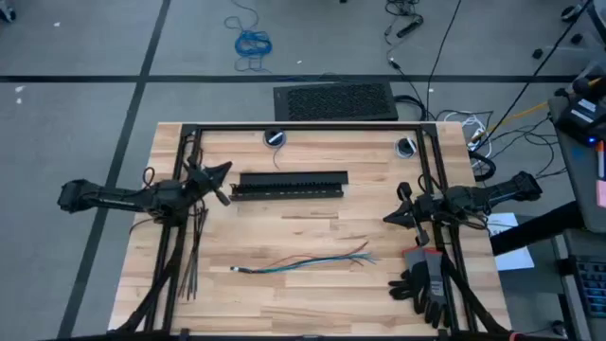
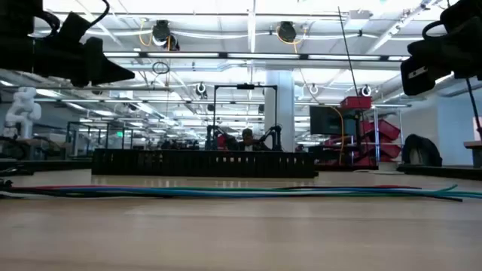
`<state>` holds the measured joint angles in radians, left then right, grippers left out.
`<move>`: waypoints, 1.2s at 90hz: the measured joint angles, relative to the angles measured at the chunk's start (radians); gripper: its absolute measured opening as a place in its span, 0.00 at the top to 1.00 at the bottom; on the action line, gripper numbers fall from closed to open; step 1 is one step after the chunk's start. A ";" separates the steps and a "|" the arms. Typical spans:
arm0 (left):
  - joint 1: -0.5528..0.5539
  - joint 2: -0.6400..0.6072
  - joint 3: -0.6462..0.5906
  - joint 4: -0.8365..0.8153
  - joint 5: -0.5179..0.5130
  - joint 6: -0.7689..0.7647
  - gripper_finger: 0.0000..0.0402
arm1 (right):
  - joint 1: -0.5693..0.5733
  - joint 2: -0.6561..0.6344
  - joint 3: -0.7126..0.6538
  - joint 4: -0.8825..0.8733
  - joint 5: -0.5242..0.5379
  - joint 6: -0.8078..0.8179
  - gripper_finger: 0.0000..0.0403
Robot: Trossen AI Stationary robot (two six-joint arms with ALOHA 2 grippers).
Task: Ziptie cables
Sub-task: Adjust the cable wires
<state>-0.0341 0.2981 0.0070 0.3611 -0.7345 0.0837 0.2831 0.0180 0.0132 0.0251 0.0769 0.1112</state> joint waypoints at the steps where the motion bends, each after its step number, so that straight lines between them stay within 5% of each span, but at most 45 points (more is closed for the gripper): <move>1: 0.000 0.000 0.000 0.000 0.000 -0.017 1.00 | 0.000 0.000 0.000 0.000 0.000 0.000 1.00; 14: 0.002 0.000 0.000 -0.003 -0.002 -0.178 1.00 | -0.001 0.000 0.000 0.003 0.007 -0.072 1.00; 27: 0.002 0.001 0.000 0.032 -0.015 -0.125 1.00 | -0.002 0.000 0.000 0.006 0.026 -0.312 1.00; 60: 0.002 0.000 0.000 0.101 -0.130 0.032 1.00 | -0.002 0.000 0.000 0.012 0.027 -0.464 1.00; 83: 0.001 0.000 0.000 0.067 0.025 -0.128 1.00 | 0.002 0.004 0.000 0.253 -0.015 -0.321 1.00; 108: 0.001 0.000 0.000 0.082 0.019 -0.132 1.00 | 0.000 0.004 0.000 0.518 -0.028 -0.159 1.00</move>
<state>-0.0330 0.2977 0.0071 0.4426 -0.7156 -0.0487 0.2832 0.0223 0.0135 0.5427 0.0492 -0.0482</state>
